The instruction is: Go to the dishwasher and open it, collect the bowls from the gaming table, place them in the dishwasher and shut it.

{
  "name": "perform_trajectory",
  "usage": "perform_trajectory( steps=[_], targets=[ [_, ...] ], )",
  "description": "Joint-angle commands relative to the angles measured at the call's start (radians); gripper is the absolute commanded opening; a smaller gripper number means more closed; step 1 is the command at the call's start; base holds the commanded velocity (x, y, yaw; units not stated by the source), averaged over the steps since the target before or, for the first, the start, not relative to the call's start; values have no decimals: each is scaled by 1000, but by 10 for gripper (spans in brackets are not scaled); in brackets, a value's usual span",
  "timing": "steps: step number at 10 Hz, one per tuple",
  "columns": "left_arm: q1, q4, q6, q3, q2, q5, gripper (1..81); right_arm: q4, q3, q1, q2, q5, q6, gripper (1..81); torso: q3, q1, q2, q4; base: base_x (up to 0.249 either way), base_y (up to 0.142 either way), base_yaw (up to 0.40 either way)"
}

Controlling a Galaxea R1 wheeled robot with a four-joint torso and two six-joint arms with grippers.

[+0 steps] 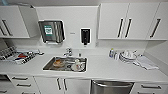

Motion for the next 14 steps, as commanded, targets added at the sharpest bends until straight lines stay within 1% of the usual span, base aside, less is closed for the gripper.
perform_trajectory(
  steps=[1,10,14],
  targets=[
    [-41,2,5,10,-22,49,811,-12,16,36,-21,-50,-2,811,0,0,0,0,116,0,0],
    [-36,0,5,8,-22,42,811,-10,11,30,-18,-39,-2,811,0,0,0,0,116,0,0],
    [-36,-3,3,5,-20,42,811,-3,7,32,-16,-36,-1,811,0,1,0,0,22,0,0]
  ],
)
